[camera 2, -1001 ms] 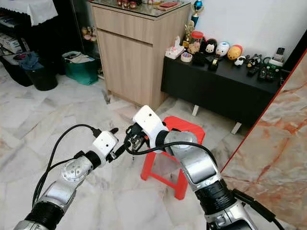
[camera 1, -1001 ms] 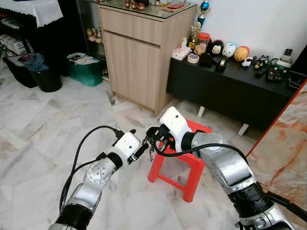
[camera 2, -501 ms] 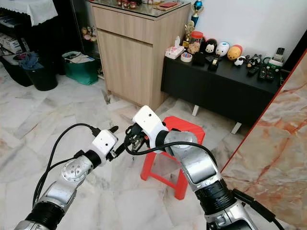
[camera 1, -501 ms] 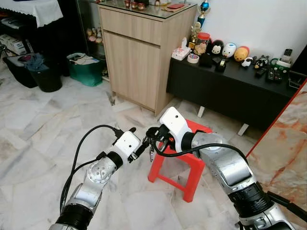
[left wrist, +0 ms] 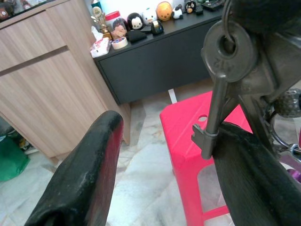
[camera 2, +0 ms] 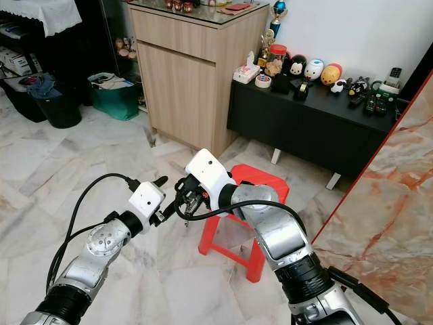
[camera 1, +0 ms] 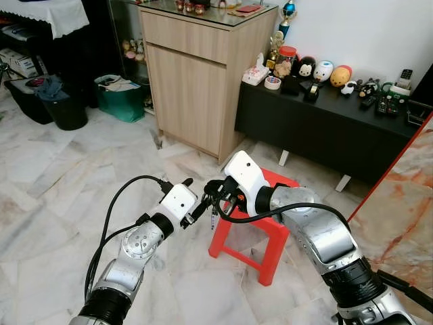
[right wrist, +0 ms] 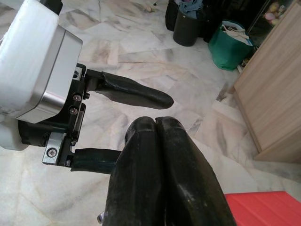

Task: Hang keys on a hook

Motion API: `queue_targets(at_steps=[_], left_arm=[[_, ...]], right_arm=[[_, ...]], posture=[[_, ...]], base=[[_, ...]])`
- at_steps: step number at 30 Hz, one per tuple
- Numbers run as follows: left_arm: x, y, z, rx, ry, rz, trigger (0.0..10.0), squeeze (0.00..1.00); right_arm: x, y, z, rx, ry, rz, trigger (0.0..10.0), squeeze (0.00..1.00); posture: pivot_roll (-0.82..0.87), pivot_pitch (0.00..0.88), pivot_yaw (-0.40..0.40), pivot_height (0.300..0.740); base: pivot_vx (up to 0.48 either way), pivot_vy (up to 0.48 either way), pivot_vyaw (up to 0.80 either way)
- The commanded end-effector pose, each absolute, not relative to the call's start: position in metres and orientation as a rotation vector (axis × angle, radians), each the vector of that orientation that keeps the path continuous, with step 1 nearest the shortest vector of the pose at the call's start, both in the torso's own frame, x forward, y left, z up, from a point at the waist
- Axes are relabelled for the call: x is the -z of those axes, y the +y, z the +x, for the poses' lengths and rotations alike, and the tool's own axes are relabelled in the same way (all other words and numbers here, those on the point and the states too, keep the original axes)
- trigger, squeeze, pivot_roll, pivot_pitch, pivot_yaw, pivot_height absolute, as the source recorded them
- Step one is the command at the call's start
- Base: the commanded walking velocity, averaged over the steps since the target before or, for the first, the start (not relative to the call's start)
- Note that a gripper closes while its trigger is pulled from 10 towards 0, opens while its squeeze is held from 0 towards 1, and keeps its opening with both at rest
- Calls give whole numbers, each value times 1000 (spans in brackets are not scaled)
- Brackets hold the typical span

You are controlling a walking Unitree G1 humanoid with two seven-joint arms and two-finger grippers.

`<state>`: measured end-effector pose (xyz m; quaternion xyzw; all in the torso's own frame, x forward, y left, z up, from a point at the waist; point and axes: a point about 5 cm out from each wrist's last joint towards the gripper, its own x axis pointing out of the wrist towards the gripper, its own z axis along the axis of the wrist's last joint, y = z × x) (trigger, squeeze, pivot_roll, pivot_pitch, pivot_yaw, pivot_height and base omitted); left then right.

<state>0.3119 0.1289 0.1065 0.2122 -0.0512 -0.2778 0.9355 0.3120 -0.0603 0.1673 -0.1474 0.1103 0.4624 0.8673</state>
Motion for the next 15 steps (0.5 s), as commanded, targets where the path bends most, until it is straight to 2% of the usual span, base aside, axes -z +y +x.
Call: queue_targets(at_steps=[1,2,3,4,15], left_arm=[[-116,125,313,578,-157,427,5843,0],[-116,125,313,578,-159,426,4157,0],[-116,125,313,578,-159,426,4157,0],[-116,125,313,579,-162,425,0,0],[-120,124,312,583,-191,416,0,0]], right_arm=[[-174,-59,311,-979,211,-317,10000,0],[-173,-60,311,-978,212,-316,10000,0],[-173,-60,311,-977,212,-316,10000,0],[-173,-60,311,-977,212,-316,10000,0],[-171,-66,314,-956,225,-317,10000,0]], posture=[[69,0,-104,740],[69,0,-104,740],[69,0,-104,740],[69,0,-104,740],[73,0,-105,740]], base=[[0,0,0],[0,0,0],[0,0,0],[0,0,0],[0,0,0]])
